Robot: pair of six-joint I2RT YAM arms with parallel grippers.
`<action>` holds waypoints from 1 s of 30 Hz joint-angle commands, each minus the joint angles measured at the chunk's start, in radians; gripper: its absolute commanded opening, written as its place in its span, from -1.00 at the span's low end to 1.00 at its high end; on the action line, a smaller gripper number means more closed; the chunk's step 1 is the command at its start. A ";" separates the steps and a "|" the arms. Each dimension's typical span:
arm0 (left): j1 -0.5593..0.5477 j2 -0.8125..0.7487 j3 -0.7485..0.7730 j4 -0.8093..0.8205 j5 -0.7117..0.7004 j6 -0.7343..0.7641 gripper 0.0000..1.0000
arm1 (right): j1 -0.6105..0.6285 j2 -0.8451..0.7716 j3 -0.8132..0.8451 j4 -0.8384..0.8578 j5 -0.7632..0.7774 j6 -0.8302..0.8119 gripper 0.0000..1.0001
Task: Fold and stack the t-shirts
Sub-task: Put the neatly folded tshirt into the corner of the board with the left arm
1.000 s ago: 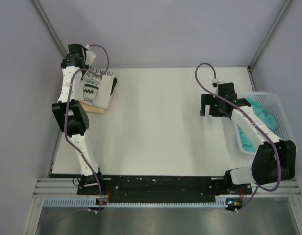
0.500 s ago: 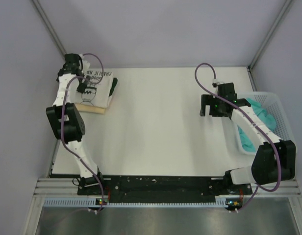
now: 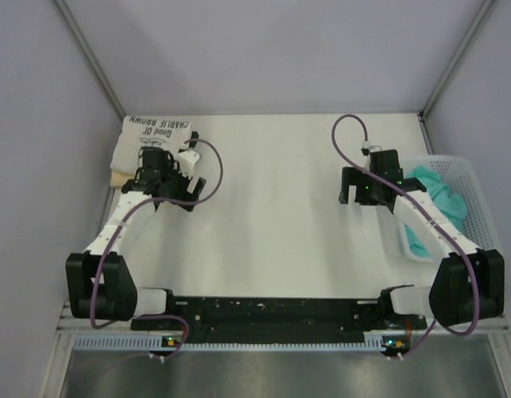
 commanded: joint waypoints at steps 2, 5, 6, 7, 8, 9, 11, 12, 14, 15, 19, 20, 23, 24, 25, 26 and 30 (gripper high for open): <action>0.006 -0.113 -0.279 0.244 0.173 -0.109 0.97 | -0.008 -0.093 -0.079 0.129 0.015 0.032 0.97; 0.006 -0.159 -0.426 0.383 0.138 -0.141 0.98 | -0.007 -0.138 -0.139 0.190 0.073 0.048 0.98; 0.006 -0.177 -0.476 0.437 0.132 -0.146 0.97 | -0.007 -0.158 -0.165 0.216 0.091 0.049 0.97; 0.006 -0.199 -0.530 0.498 0.133 -0.147 0.97 | -0.007 -0.181 -0.188 0.238 0.107 0.054 0.97; 0.006 -0.217 -0.568 0.537 0.135 -0.149 0.98 | -0.007 -0.199 -0.212 0.265 0.120 0.054 0.97; 0.006 -0.226 -0.581 0.577 0.124 -0.161 0.97 | -0.007 -0.217 -0.249 0.292 0.131 0.054 0.98; 0.006 -0.226 -0.590 0.624 0.094 -0.202 0.98 | -0.007 -0.256 -0.304 0.356 0.156 0.061 0.97; 0.006 -0.217 -0.598 0.652 0.096 -0.215 0.98 | -0.008 -0.274 -0.332 0.387 0.166 0.063 0.97; 0.006 -0.202 -0.609 0.677 0.121 -0.215 0.98 | -0.007 -0.312 -0.393 0.440 0.200 0.074 0.97; 0.007 -0.196 -0.612 0.678 0.130 -0.212 0.97 | -0.007 -0.329 -0.418 0.462 0.215 0.077 0.97; 0.007 -0.184 -0.627 0.691 0.127 -0.196 0.97 | -0.005 -0.403 -0.505 0.533 0.242 0.083 0.97; 0.007 -0.185 -0.630 0.692 0.123 -0.193 0.97 | -0.008 -0.412 -0.516 0.546 0.245 0.083 0.97; 0.007 -0.182 -0.630 0.697 0.107 -0.195 0.97 | -0.007 -0.426 -0.538 0.583 0.254 0.084 0.97; 0.007 -0.182 -0.629 0.697 0.103 -0.196 0.98 | -0.007 -0.426 -0.538 0.582 0.255 0.083 0.97; 0.007 -0.180 -0.627 0.695 0.098 -0.195 0.97 | -0.005 -0.426 -0.533 0.579 0.252 0.083 0.97; 0.007 -0.180 -0.627 0.694 0.098 -0.193 0.97 | -0.005 -0.426 -0.532 0.576 0.251 0.081 0.97; 0.006 -0.173 -0.627 0.691 0.104 -0.183 0.97 | -0.005 -0.422 -0.532 0.576 0.248 0.080 0.97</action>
